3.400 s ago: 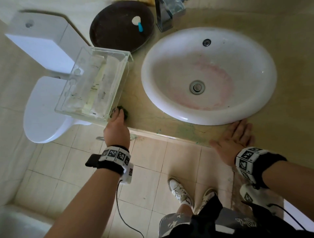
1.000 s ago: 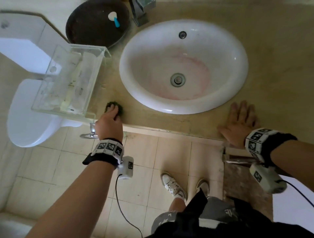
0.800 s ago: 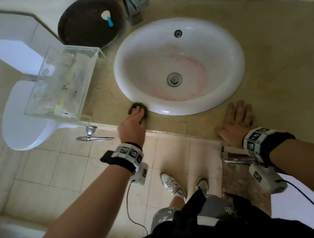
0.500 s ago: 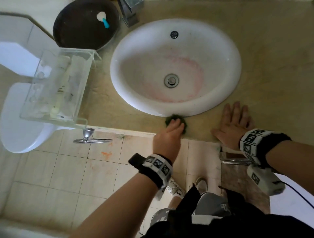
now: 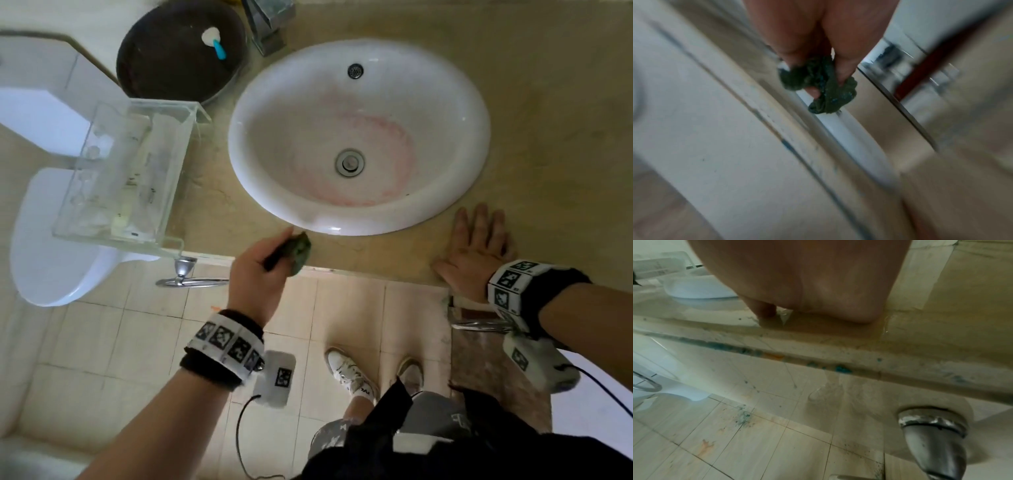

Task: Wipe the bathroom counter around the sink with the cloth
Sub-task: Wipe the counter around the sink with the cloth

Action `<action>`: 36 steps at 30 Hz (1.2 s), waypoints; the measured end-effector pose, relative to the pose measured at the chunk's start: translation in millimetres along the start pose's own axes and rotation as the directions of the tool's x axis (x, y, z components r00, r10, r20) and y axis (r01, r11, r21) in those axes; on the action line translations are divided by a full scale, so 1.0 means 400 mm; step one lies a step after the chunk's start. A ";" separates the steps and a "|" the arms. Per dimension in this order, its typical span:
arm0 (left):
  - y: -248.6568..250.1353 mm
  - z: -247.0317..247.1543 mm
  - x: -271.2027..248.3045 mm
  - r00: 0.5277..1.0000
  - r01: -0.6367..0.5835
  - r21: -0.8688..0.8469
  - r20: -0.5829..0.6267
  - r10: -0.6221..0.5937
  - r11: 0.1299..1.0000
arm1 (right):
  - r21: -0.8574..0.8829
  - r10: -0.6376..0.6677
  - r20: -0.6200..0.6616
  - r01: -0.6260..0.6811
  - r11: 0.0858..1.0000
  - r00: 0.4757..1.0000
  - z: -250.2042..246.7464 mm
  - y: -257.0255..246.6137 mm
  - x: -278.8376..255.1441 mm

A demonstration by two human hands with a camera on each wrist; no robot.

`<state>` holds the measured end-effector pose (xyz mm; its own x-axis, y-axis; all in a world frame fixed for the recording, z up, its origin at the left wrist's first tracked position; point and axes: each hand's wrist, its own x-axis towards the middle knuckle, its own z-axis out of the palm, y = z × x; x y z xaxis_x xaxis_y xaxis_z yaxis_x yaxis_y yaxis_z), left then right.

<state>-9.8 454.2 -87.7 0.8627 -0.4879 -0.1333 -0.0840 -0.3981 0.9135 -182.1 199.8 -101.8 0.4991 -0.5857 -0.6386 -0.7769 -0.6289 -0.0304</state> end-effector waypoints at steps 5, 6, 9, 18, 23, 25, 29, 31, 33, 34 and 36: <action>-0.045 -0.082 0.126 0.980 0.172 0.243 -0.144 -0.140 0.955 | 0.030 0.014 -0.023 -0.013 0.999 1.000 0.004 -0.007 -0.003; -0.055 -0.091 0.136 0.981 0.164 0.349 -0.157 -0.115 0.923 | 0.031 0.015 -0.023 -0.014 0.999 1.000 0.005 -0.009 -0.002; -0.046 -0.105 0.139 0.978 0.087 0.546 -0.207 0.034 0.833 | 0.000 0.015 -0.015 -0.015 1.000 1.000 0.000 -0.009 -0.006; -0.057 -0.039 0.091 0.975 -0.223 0.643 0.126 0.185 0.733 | 0.020 0.059 -0.024 -0.058 0.998 0.998 -0.001 -0.029 -0.002; -0.052 -0.014 0.090 0.968 -0.229 0.684 0.087 0.235 0.692 | 0.036 0.051 0.004 -0.051 0.998 0.999 -0.002 -0.022 0.003; -0.059 -0.073 0.112 0.992 -0.054 0.744 -0.035 0.119 0.666 | 0.040 0.051 0.011 -0.051 0.998 0.999 -0.001 -0.020 0.004; -0.071 -0.135 0.129 0.991 0.089 0.783 -0.132 0.025 0.615 | 0.024 0.047 -0.015 -0.046 0.999 0.999 0.002 -0.019 0.011; -0.062 -0.075 0.103 0.997 -0.006 0.757 -0.047 0.063 0.654 | 0.021 0.041 -0.017 -0.040 0.999 0.999 0.004 -0.017 0.012; -0.046 0.001 0.066 0.996 -0.084 0.720 0.041 0.079 0.689 | 0.024 0.039 -0.012 -0.039 0.999 0.999 0.004 -0.016 0.012; -0.040 0.025 0.052 0.995 -0.096 0.699 0.057 0.078 0.708 | 0.023 0.038 -0.011 -0.038 0.999 0.999 0.003 -0.016 0.011; -0.034 0.036 0.051 0.997 -0.078 0.667 0.056 0.055 0.741 | 0.019 0.034 -0.013 -0.034 0.999 0.999 0.001 -0.016 0.011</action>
<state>1.7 438.3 -108.4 0.8276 -0.5516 -0.1046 -0.4623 -0.7753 0.4303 -175.2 201.4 -104.8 0.4774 -0.6131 -0.6294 -0.8002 -0.5992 -0.0233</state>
